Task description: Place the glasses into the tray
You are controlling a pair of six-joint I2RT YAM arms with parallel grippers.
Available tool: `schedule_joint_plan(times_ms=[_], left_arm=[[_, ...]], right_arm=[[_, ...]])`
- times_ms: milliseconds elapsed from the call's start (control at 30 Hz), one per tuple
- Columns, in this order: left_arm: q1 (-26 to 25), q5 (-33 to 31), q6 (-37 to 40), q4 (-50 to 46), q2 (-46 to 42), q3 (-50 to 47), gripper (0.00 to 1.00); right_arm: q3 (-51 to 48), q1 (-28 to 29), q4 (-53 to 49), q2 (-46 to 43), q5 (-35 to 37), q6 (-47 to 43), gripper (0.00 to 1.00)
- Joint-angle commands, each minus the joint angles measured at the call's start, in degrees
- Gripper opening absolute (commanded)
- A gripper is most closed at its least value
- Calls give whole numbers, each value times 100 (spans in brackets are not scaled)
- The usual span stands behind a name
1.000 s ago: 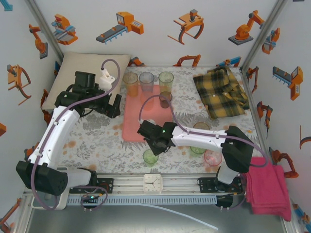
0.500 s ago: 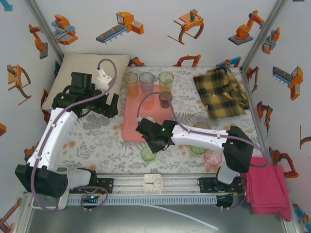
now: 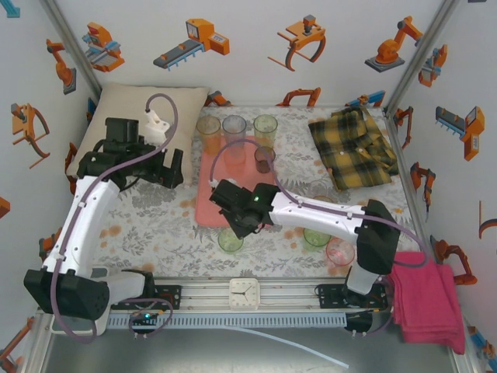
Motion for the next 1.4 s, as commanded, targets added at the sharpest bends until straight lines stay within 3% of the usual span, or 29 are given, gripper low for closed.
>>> schedule_joint_plan(times_ms=[0, 333, 733, 1133, 1367], left_arm=[[261, 189, -231, 131, -242, -80, 88], [839, 249, -364, 217, -552, -191, 88], [885, 468, -411, 242, -497, -179, 89], [890, 567, -390, 224, -423, -111, 89], [882, 574, -392, 197, -408, -119, 89]], right_arm=[[448, -115, -262, 225, -77, -249, 8], [2142, -626, -657, 1191, -301, -773, 9], [3892, -1426, -906, 2330, -411, -1133, 9], [5599, -1706, -1111, 3521, -275, -1460, 10], [5967, -1819, -827, 3864, -161, -1496, 11]])
